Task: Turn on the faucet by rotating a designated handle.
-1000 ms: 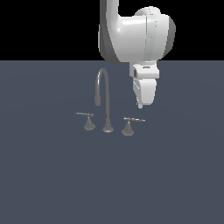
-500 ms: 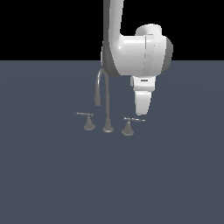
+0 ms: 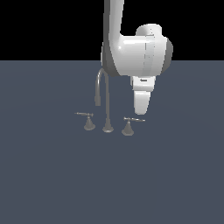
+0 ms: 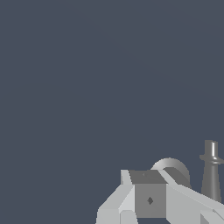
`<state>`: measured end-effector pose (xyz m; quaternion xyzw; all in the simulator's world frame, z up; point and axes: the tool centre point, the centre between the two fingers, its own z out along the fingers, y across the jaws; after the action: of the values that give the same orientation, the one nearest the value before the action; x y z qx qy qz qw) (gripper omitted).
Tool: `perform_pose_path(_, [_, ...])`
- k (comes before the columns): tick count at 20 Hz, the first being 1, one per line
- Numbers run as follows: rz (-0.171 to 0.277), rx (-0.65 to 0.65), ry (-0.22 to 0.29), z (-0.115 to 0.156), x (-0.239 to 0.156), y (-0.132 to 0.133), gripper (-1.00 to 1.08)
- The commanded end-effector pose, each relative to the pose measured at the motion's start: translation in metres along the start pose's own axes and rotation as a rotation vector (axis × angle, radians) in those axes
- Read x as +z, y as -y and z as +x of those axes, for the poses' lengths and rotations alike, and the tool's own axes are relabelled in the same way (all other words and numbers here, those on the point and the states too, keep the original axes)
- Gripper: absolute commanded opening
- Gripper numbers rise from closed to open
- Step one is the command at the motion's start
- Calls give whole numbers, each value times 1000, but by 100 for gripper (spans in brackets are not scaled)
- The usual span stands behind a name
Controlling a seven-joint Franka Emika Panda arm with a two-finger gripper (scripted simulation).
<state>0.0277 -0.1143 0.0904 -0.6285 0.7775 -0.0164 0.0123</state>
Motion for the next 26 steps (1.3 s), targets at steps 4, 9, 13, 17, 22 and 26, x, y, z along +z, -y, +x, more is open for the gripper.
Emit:
perform_pose_path(4, [-42, 6, 1, 8, 24, -25, -100])
perform_pose_path(9, [-41, 7, 1, 15, 24, -40, -100])
perform_pose_path(13, [-22, 3, 3, 13, 19, -36, -100])
perform_pose_path(17, [-27, 4, 3, 10, 20, -51, -100])
perform_pose_path(22, [-34, 5, 2, 7, 21, -70, -100])
perform_pose_path(26, [-39, 7, 2, 4, 21, -85, -100])
